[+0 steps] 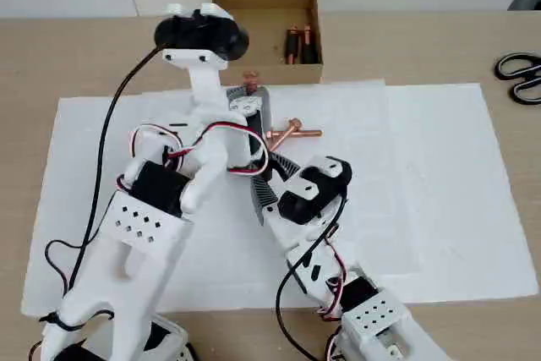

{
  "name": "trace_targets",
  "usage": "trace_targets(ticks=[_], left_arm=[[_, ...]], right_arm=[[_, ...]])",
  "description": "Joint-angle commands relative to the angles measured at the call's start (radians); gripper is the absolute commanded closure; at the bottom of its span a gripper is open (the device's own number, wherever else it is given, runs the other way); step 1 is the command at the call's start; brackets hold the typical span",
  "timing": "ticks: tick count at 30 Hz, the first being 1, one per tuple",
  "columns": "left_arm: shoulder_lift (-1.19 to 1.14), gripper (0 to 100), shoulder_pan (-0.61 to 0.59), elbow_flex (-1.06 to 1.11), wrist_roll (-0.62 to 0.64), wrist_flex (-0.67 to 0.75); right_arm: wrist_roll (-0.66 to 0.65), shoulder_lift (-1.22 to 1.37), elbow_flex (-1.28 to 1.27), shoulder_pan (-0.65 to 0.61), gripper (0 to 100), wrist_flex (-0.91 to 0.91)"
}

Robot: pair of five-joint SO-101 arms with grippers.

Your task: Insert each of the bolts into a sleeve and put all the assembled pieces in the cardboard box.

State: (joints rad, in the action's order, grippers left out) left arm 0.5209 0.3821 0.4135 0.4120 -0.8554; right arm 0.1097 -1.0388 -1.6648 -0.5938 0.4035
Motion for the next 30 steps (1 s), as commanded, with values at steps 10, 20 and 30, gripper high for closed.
trace_targets(ticks=[10,20,30], left_arm=[[0.31,100,0.017,0.053,-0.127,0.032],[0.373,100,-0.02,0.32,-0.13,0.29],[0.371,100,0.025,0.38,-0.124,0.327]], right_arm=[[0.005,-0.001,-0.005,-0.002,99.5,-0.004],[0.005,0.001,-0.005,-0.002,99.5,-0.004],[0.005,0.001,-0.005,-0.002,99.5,-0.004]])
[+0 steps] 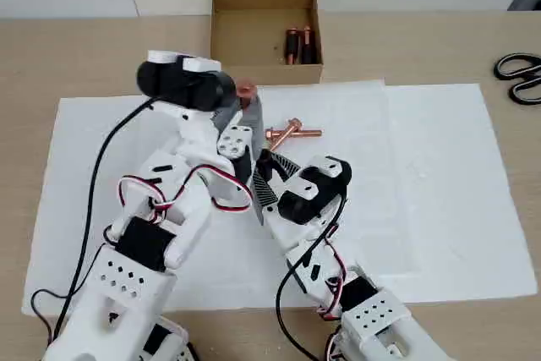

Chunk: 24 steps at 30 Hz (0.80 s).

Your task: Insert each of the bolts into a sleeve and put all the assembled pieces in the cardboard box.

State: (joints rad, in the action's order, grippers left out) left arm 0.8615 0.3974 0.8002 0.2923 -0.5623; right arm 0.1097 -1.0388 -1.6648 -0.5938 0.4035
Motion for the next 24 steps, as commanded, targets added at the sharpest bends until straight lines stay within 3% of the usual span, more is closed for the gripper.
trace_targets(ticks=[1,20,24], left_arm=[[0.031,100,0.009,-0.007,-0.005,0.034],[0.029,100,0.048,0.042,-0.011,0.04],[0.029,100,0.046,0.062,-0.011,0.1]], right_arm=[[0.005,0.001,-0.005,-0.002,99.5,-0.004],[0.005,0.001,-0.005,-0.002,99.5,-0.004],[0.005,0.001,-0.005,-0.002,99.5,-0.004]])
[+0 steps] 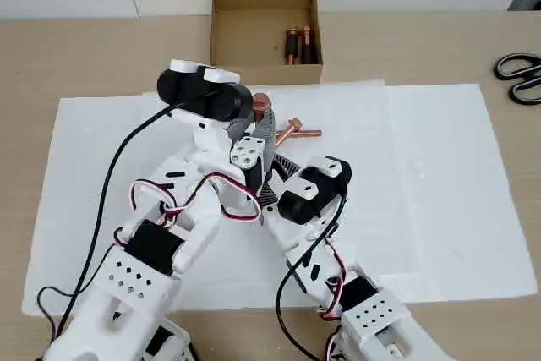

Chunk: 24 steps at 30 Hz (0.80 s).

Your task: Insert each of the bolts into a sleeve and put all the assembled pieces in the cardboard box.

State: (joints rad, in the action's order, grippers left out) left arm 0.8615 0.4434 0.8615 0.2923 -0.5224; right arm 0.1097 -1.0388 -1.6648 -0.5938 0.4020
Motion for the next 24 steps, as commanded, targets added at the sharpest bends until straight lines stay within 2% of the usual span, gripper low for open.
trace_targets(ticks=[1,24], left_arm=[[0.029,100,0.0,0.008,-0.011,0.074],[0.031,100,-0.002,0.058,-0.012,0.106]], right_arm=[[0.005,0.001,-0.005,-0.002,99.5,-0.002],[0.005,0.001,-0.005,-0.002,99.5,-0.002]])
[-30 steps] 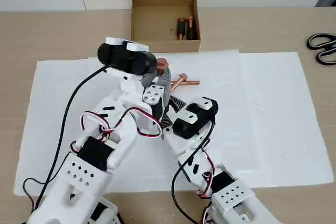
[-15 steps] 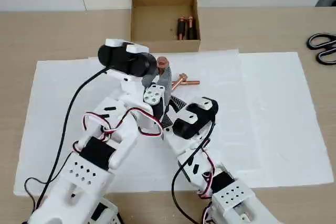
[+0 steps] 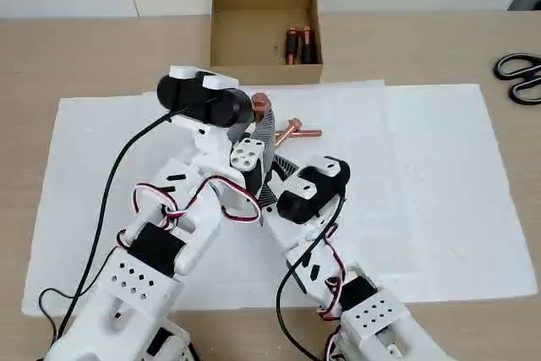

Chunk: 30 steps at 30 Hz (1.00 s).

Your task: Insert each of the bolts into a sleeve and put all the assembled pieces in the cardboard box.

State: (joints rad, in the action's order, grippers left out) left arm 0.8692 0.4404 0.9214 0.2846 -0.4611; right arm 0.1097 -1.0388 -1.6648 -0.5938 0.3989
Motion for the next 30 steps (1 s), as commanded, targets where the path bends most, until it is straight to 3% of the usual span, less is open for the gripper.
trace_targets(ticks=[1,19,30], left_arm=[[0.023,100,0.0,-0.002,-0.005,0.061],[0.028,100,-0.014,0.03,-0.002,0.072],[0.028,100,-0.014,0.031,-0.002,-0.008]], right_arm=[[0.005,0.001,-0.005,-0.002,99.5,0.001],[0.005,0.001,-0.006,-0.002,99.5,0.001],[0.005,-0.002,-0.008,-0.002,99.5,0.001]])
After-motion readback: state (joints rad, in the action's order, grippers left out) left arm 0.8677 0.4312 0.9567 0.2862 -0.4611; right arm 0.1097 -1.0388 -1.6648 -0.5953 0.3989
